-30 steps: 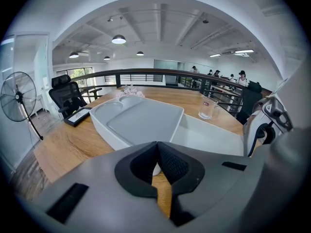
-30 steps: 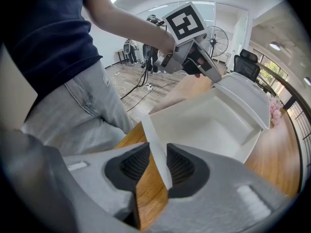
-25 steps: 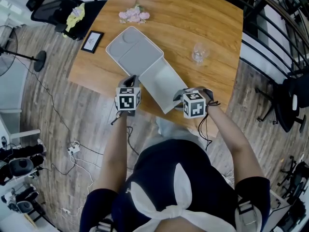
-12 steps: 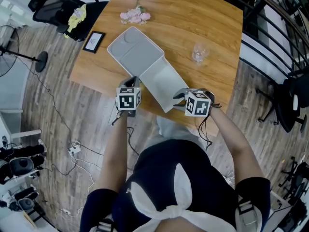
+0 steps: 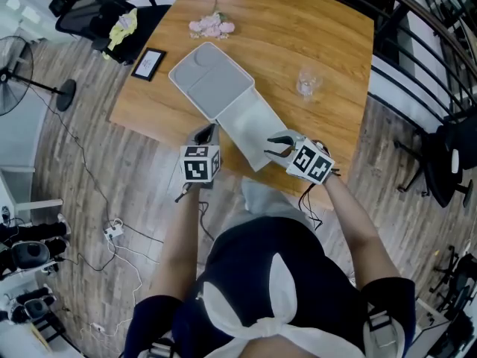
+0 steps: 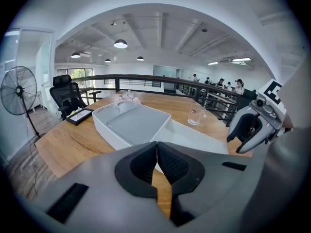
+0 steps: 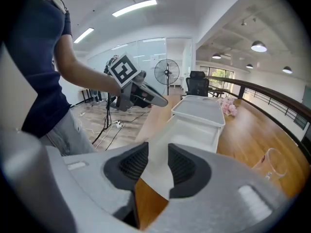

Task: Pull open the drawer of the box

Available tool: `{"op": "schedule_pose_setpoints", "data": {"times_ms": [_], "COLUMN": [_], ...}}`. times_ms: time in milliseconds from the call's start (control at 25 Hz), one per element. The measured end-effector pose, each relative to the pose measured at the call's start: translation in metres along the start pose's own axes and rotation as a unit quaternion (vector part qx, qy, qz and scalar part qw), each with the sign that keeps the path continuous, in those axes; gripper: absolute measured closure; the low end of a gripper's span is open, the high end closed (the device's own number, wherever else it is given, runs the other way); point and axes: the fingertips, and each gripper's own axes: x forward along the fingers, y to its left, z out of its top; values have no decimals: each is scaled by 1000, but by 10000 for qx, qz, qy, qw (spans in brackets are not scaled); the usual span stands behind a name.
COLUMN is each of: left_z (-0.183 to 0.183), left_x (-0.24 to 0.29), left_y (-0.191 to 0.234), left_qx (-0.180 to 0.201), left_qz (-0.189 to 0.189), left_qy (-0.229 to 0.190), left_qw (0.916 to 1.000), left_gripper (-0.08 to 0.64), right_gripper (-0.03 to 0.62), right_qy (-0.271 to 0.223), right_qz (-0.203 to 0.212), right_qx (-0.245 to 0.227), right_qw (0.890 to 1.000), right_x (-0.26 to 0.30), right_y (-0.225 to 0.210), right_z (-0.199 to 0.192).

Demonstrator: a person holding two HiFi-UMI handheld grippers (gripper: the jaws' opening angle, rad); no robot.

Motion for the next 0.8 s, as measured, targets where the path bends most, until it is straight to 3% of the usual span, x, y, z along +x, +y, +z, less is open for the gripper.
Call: {"op": "schedule_pose_setpoints", "data": {"times_ms": [440,800], "left_z": [17,15], "left_x": [-51,-81], "left_y": [-51,-81], "left_qx": [-18,-2], "left_qz": [-241,-297], "left_qy": [-697,-1012], "left_qw": [9973,9944], "left_gripper": [541,541], "right_gripper": [490,594], "right_qy": [-1025,-1622], "right_qz": [-889,-1506], "right_qx": [239,394], "right_qw": [9905,9744], "right_x": [-29,-54], "right_y": [9,16], "right_z": [31,46]}}
